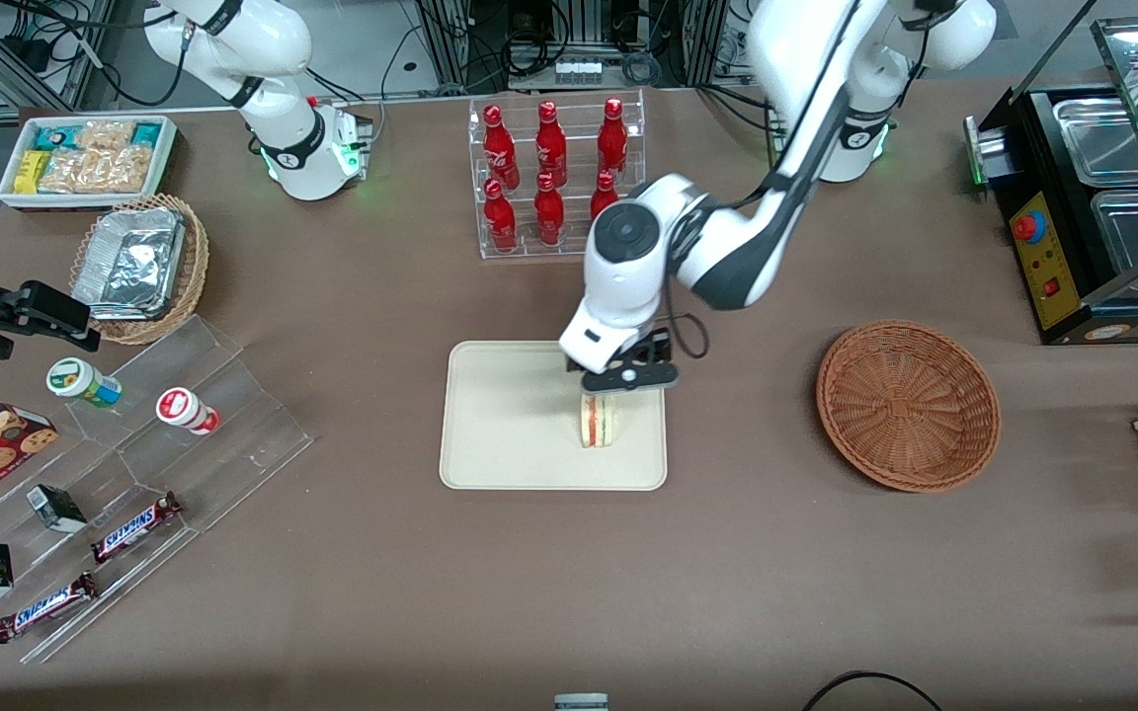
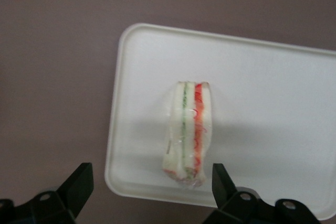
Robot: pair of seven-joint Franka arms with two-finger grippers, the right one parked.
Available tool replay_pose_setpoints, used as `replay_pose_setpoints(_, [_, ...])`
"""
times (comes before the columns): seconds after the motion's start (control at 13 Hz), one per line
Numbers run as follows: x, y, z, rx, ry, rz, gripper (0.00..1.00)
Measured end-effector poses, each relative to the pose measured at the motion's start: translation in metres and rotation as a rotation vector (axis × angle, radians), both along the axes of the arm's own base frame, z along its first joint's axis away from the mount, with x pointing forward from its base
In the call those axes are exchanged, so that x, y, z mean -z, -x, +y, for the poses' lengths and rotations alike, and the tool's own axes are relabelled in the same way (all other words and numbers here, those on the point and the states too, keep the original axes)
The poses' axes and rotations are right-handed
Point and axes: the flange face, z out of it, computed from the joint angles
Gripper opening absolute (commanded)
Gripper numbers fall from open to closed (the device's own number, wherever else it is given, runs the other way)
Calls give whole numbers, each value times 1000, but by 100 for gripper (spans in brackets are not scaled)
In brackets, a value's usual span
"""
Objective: Place sandwich from basket to tray
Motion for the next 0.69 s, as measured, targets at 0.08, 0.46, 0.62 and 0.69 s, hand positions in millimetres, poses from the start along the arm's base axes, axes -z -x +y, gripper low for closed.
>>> replay_pose_setpoints(0.08, [-30,-6,19,-30,-3,0,100])
replay_pose_setpoints(0.46, [-162,-17,134,-166,-14,11,100])
replay_pose_setpoints(0.62, [-200,-8,176,-158,-31,33,100])
replay_pose_setpoints(0.69, [-215,-4,196,-145,-36,40,100])
